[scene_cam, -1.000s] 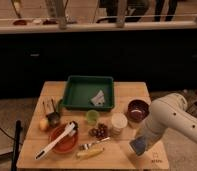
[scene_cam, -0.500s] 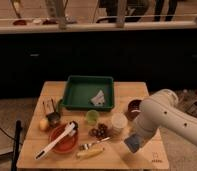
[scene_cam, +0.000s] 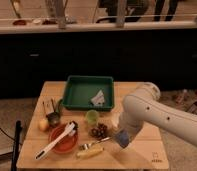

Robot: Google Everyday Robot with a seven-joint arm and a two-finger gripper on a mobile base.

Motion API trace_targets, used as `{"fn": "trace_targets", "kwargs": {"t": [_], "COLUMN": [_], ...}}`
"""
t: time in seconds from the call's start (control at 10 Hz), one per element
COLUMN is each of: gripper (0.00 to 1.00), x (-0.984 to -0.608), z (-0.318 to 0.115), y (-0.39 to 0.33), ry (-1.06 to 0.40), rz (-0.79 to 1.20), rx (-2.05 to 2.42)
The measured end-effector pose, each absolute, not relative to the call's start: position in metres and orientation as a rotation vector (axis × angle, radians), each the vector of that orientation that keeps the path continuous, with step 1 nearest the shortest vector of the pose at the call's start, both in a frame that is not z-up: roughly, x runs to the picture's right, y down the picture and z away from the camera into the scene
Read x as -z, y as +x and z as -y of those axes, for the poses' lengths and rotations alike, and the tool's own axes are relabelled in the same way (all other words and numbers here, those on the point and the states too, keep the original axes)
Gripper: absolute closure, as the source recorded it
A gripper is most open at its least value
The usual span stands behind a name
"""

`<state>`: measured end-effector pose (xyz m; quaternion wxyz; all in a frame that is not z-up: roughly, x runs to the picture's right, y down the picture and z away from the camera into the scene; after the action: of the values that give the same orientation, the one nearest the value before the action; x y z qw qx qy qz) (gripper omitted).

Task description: Place sponge in plastic cup

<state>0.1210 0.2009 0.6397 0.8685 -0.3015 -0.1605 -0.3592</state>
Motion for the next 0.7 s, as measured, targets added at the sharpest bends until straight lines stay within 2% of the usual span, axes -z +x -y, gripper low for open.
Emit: {"fn": "trace_targets", "kwargs": {"t": [0.7], "gripper": [1.00], "x": [-0.659], "z": [-0.161], "y": [0.039], "ry": [-0.592], "rz": [0.421], "rx": [0.921]}}
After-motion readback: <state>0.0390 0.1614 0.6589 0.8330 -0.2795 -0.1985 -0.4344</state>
